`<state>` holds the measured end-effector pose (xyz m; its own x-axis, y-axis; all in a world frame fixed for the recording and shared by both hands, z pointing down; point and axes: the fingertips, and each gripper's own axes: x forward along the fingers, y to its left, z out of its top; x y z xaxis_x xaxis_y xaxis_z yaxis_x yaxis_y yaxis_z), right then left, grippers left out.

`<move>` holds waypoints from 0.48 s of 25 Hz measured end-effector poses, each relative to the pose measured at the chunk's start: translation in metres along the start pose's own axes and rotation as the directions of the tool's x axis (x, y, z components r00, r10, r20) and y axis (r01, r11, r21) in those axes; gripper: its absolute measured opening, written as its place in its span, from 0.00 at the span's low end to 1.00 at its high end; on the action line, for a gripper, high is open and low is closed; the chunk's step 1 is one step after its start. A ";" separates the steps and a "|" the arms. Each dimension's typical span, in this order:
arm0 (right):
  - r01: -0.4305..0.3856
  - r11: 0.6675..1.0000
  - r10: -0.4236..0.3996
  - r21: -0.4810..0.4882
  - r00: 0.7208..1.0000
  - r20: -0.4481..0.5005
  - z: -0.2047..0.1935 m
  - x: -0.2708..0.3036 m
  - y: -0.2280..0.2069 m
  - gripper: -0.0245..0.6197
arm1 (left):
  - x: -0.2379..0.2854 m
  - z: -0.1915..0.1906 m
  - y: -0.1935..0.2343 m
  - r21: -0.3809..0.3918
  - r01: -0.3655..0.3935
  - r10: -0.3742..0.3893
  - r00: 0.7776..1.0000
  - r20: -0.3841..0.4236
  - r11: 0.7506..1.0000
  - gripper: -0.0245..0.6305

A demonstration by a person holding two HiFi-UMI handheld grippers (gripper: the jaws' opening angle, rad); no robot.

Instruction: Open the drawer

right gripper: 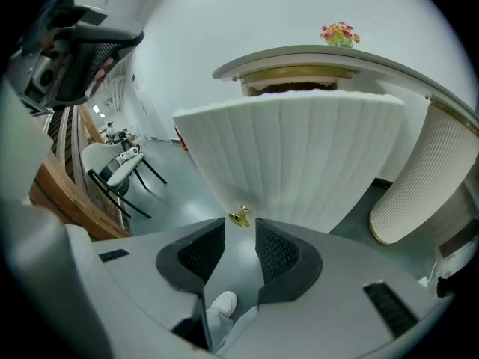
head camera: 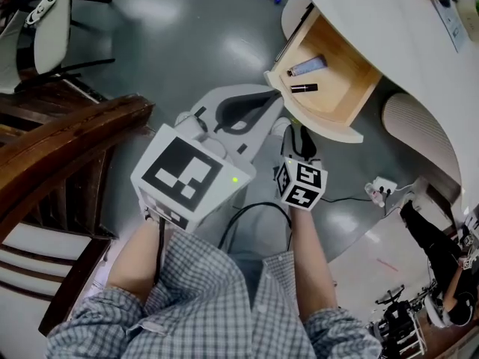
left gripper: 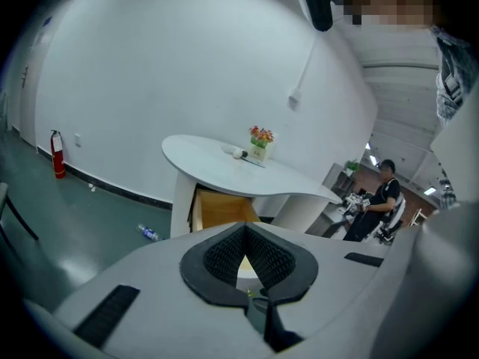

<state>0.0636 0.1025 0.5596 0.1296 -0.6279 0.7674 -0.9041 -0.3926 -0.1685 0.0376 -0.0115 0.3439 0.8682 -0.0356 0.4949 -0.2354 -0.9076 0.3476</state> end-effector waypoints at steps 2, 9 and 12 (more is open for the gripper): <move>0.006 1.000 -0.006 0.020 1.000 0.022 0.006 -0.010 -0.003 0.19 | -0.001 0.004 -0.006 -0.001 0.012 -0.012 1.000 0.004 1.000 0.04; -0.007 0.999 0.003 0.043 0.996 0.092 0.030 -0.055 -0.006 0.09 | -0.003 0.021 -0.023 0.019 0.041 -0.041 0.999 -0.011 0.999 0.04; -0.010 0.999 0.005 0.046 0.993 0.122 0.045 -0.074 -0.008 0.07 | -0.008 0.030 -0.029 0.028 0.050 -0.050 0.999 -0.004 0.998 0.04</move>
<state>0.0793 0.1220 0.4766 0.1741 -0.7069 0.6856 -0.8859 -0.4165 -0.2044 0.0510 0.0028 0.3056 0.8770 0.0115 0.4803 -0.1794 -0.9195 0.3497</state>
